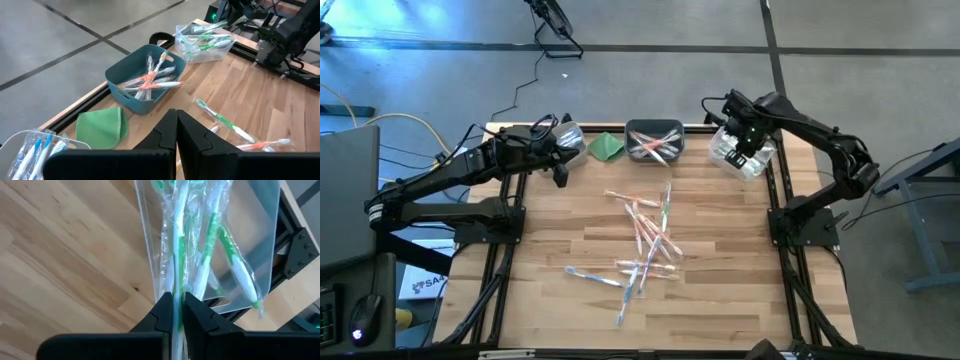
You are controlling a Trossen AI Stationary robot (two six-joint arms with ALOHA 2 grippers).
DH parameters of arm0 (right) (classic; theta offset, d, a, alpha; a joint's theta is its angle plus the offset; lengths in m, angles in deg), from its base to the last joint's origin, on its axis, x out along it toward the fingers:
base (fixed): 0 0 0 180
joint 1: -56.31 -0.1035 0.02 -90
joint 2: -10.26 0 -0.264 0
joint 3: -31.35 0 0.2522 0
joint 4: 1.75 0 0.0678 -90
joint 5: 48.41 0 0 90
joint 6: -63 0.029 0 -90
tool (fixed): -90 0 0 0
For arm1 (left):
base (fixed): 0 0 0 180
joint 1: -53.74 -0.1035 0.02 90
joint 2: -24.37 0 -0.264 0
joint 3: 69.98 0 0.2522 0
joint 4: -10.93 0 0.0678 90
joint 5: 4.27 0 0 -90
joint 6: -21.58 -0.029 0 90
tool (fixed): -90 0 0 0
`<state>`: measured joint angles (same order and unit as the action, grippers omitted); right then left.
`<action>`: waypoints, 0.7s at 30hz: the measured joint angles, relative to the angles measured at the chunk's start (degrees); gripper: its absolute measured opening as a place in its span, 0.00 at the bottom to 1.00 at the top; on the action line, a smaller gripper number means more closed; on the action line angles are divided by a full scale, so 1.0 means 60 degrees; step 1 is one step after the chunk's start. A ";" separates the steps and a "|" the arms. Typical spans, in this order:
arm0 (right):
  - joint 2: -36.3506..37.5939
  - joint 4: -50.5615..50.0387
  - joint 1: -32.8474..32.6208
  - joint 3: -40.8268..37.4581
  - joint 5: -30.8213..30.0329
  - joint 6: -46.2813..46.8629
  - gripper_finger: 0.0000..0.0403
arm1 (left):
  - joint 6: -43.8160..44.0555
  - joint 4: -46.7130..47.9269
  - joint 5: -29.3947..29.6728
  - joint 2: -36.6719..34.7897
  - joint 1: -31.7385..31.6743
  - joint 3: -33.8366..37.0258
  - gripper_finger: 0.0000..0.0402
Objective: Pick & Place Toothbrushes
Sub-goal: Put the left green toothbrush into the transparent bin
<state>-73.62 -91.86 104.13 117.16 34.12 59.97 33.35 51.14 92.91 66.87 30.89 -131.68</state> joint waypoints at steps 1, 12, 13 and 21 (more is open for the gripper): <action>-0.0001 0.0030 0.0049 0.0000 -0.0003 -0.0004 0.04 | 0.0000 0.0000 0.0000 0.0000 0.0000 0.0000 0.00; -0.1273 0.0314 0.0359 -0.0004 -0.0017 0.0061 0.04 | 0.0004 0.0004 -0.0003 0.0000 0.0000 0.0004 0.00; -0.1421 0.0401 0.0355 -0.0004 -0.0023 0.0055 0.04 | 0.0004 0.0004 -0.0002 0.0000 0.0000 0.0004 0.00; -0.2330 0.0652 0.0435 -0.0004 -0.0042 0.0040 0.04 | 0.0004 0.0007 -0.0004 0.0003 0.0000 0.0004 0.00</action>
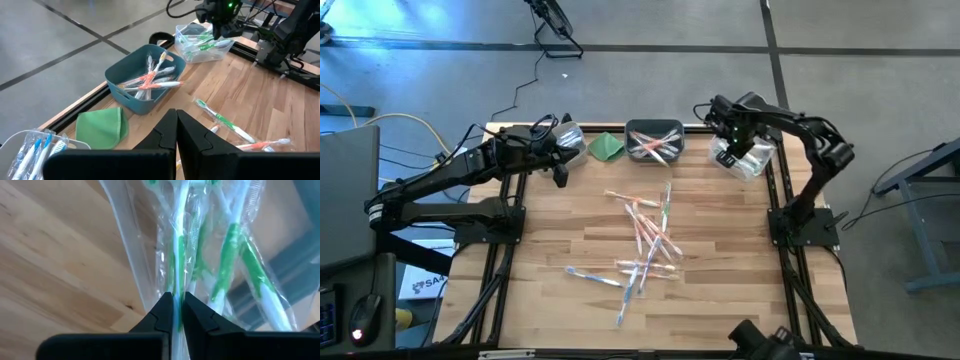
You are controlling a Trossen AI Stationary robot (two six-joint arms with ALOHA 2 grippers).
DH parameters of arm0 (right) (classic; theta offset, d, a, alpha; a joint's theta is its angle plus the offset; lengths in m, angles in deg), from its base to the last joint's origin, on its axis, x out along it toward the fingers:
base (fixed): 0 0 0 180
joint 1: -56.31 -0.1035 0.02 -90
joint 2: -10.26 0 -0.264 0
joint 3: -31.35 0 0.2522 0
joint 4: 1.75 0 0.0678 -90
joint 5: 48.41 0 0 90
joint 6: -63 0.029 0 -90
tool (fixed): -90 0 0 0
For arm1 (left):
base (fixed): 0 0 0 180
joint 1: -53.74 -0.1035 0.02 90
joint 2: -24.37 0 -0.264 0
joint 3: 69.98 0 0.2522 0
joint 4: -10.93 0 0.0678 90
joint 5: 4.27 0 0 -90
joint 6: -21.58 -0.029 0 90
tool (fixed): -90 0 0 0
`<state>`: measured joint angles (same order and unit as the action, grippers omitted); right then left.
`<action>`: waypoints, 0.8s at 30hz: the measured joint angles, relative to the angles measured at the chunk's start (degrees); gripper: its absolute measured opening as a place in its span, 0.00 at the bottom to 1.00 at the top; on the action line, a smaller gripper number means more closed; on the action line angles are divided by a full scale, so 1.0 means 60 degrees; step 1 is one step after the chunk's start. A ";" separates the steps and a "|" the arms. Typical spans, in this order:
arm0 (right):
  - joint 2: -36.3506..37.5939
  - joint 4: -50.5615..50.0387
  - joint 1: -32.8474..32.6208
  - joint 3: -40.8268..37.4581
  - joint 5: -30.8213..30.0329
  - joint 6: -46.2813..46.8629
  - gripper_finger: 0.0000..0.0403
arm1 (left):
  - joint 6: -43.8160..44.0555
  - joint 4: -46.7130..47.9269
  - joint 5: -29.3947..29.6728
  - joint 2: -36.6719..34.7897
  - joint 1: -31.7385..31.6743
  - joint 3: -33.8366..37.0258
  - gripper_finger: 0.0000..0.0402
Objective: Pick & Place Toothbrushes
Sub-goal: Put the left green toothbrush into the transparent bin, then put the orange toothbrush into the blue bin
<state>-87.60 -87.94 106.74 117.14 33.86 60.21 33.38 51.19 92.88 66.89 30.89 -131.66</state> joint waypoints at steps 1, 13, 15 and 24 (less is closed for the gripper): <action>-0.0040 0.0016 -0.0004 0.0000 -0.0064 -0.0001 0.05 | 0.0000 0.0000 -0.0003 -0.0003 0.0000 0.0000 0.00; 0.0084 -0.0300 -0.0102 0.0000 -0.0682 -0.0225 0.32 | 0.0004 0.0000 -0.0004 -0.0003 0.0000 0.0000 0.00; 0.0243 -0.0366 -0.0173 0.0000 -0.0633 -0.0219 0.34 | 0.0004 0.0000 -0.0004 -0.0003 0.0000 0.0000 0.00; 0.1564 -0.0226 -0.0755 0.0004 -0.0560 -0.0221 0.27 | 0.0004 0.0000 -0.0003 -0.0002 0.0000 0.0000 0.00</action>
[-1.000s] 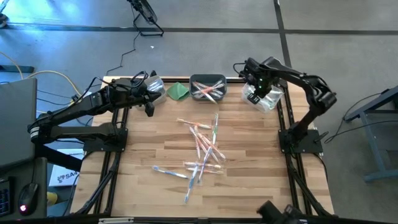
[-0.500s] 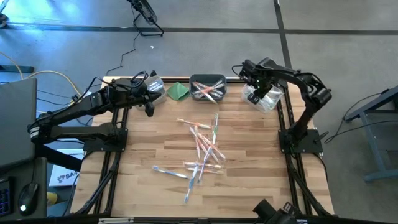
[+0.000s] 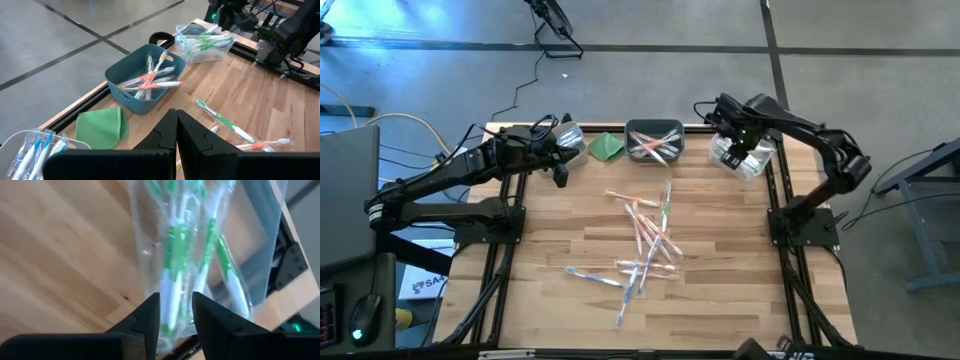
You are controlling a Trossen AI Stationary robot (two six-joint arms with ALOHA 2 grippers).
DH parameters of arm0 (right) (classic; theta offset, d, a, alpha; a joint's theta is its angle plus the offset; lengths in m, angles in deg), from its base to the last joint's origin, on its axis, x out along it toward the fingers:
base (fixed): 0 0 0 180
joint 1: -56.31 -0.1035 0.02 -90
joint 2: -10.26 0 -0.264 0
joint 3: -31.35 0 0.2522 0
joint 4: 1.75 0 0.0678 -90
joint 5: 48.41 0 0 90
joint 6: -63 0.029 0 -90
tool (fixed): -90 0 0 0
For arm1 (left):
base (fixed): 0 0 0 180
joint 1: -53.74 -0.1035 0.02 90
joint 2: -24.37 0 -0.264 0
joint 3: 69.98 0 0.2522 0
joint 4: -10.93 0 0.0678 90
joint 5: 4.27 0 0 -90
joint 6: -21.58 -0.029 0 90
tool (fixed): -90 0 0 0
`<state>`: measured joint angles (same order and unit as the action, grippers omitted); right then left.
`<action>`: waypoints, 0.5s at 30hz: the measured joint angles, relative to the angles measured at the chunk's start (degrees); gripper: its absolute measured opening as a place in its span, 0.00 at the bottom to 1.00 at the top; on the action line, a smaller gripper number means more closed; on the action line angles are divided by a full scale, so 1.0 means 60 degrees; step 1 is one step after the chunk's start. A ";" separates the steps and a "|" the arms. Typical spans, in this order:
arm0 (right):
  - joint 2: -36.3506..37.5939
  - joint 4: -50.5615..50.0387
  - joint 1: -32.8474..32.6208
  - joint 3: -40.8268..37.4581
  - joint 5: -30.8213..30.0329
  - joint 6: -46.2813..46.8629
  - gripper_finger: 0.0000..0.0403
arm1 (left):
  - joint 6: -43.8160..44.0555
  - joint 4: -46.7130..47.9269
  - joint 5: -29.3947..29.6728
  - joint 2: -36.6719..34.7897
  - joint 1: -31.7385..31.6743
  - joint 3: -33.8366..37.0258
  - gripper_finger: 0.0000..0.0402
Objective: Pick & Place Toothbrushes
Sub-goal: Put the orange toothbrush into the blue bin
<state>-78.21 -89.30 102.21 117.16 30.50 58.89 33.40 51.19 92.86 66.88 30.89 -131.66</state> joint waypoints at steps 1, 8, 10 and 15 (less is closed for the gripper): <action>0.0147 0.0042 -0.0086 0.0000 0.0167 0.0002 0.25 | 0.0000 0.0000 0.0000 -0.0002 0.0000 0.0000 0.00; 0.0910 0.1260 -0.0555 0.0000 0.1847 0.0561 0.18 | 0.0000 0.0014 -0.0004 0.0000 0.0000 0.0000 0.00; 0.1038 0.1870 -0.0686 0.0000 0.2255 0.0743 0.16 | 0.0004 0.0024 -0.0026 0.0002 0.0000 0.0000 0.00; 0.1135 0.3854 -0.1060 0.0000 0.3176 0.1068 0.15 | 0.0004 0.0024 -0.0026 0.0000 0.0000 0.0000 0.00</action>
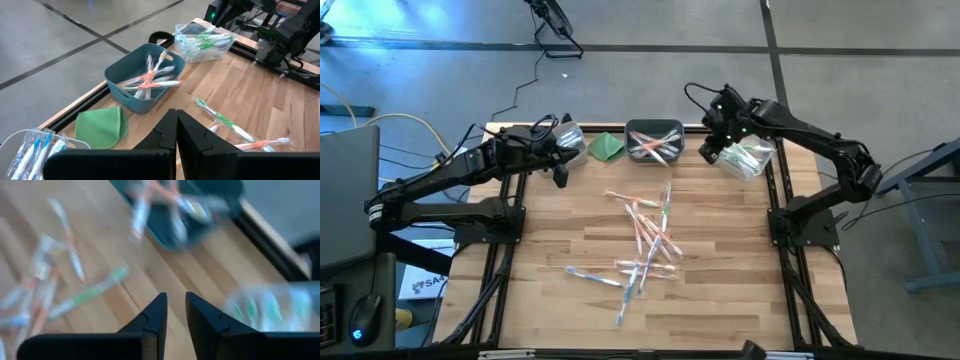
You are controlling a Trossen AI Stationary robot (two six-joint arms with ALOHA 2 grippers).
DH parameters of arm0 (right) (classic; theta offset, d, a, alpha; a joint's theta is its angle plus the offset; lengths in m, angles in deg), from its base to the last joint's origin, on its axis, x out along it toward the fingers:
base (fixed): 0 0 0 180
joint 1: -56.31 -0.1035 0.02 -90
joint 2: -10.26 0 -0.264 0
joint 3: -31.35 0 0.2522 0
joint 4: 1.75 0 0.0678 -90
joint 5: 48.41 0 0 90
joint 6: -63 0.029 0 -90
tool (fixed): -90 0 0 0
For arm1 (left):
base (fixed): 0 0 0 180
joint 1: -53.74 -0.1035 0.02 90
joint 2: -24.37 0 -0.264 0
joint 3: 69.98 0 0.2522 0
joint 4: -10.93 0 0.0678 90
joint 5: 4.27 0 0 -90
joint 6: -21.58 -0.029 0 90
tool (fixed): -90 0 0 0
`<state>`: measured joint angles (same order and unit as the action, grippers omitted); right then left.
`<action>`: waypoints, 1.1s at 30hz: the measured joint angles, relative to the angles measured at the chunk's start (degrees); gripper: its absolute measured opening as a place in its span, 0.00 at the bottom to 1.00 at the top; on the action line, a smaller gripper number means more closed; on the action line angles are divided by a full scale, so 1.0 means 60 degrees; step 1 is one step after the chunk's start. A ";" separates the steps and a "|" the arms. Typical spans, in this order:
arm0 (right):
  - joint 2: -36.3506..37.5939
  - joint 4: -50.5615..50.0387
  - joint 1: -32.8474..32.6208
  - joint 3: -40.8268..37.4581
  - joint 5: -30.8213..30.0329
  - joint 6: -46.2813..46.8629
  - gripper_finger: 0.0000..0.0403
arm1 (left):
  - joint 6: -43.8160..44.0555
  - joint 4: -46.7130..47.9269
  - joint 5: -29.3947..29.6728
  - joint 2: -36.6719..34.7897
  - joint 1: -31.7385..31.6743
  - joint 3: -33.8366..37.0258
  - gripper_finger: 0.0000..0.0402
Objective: Pick & Place Toothbrushes
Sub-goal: Put the orange toothbrush into the blue bin
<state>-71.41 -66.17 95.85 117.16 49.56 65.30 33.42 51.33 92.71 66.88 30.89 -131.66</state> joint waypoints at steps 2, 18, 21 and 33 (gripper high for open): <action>0.0000 0.0722 -0.0135 0.0000 0.0335 -0.0118 0.15 | 0.0103 -0.0020 0.0000 0.0001 0.0000 0.0000 0.00; 0.0000 0.5978 -0.0433 0.0000 0.2525 0.0415 0.15 | 0.2990 -0.0417 -0.1248 0.0001 0.0004 0.0007 0.00; 0.0000 0.6146 -0.0433 0.0000 0.2699 0.0346 0.15 | 0.3102 -0.0414 -0.1277 0.0002 0.0035 0.0007 0.00; 0.0000 0.5322 -0.0256 0.0000 0.2705 0.0078 0.15 | 0.2808 -0.0080 0.0000 0.0957 0.0991 0.0007 0.00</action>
<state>-71.41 -34.24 94.32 117.16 65.79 65.76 50.27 50.85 92.71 72.62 36.84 -131.62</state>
